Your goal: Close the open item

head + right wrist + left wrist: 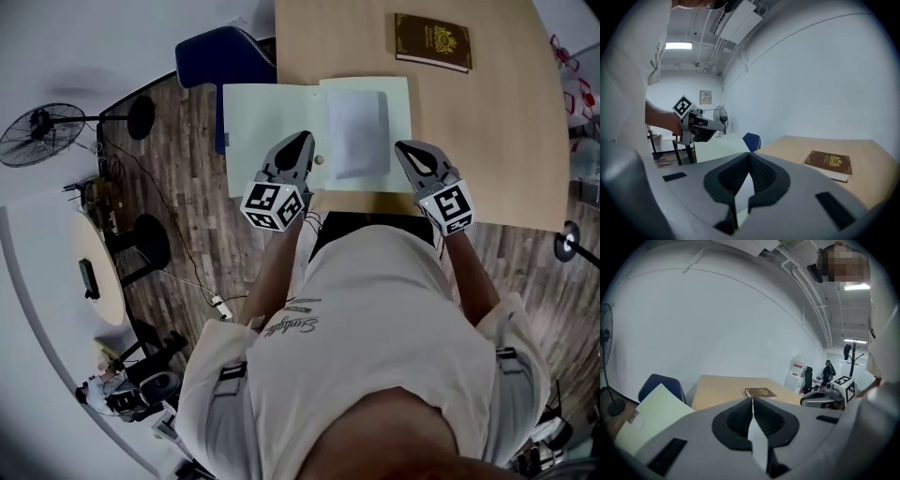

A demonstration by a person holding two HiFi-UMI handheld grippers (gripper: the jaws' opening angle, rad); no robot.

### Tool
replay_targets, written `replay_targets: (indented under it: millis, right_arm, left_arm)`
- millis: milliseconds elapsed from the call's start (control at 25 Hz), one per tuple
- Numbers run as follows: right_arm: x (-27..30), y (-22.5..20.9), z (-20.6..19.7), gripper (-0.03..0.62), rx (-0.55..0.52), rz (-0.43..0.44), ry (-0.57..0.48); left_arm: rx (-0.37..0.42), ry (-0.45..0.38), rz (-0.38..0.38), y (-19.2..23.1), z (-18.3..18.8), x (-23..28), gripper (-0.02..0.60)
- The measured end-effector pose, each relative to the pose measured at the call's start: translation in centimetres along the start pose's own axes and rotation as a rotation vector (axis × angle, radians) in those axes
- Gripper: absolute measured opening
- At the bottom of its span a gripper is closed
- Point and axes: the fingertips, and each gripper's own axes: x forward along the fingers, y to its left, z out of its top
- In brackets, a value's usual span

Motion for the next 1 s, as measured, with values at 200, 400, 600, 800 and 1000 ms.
replay_targets:
  millis: [200,400,600,800,1000]
  right_arm:
    - [1.1,0.5,0.5,-0.005,-0.008,0.014,-0.018]
    - [2.7,2.1,2.4,-0.005,-0.042,0.021,-0.024]
    - [3.7,4.5,3.8,-0.006,-0.037,0.029,-0.023]
    - [5.2,7.0,4.5,-0.005,-0.078,0.03,-0.023]
    - [6.9,9.4,5.0,-0.005,-0.069,0.045,-0.03]
  left_arm:
    - [-0.003,0.02,0.047,1.6,-1.2,-1.9,0.017]
    - [0.04,0.036,0.077,3.8,-1.7,-4.0,0.017]
    - [0.041,0.017,0.08,5.9,-1.2,-6.4,0.017]
    - [0.059,-0.015,0.106,8.7,-0.7,-9.3,0.017]
    - [0.049,-0.02,0.169,12.6,-1.1,-12.5,0.017]
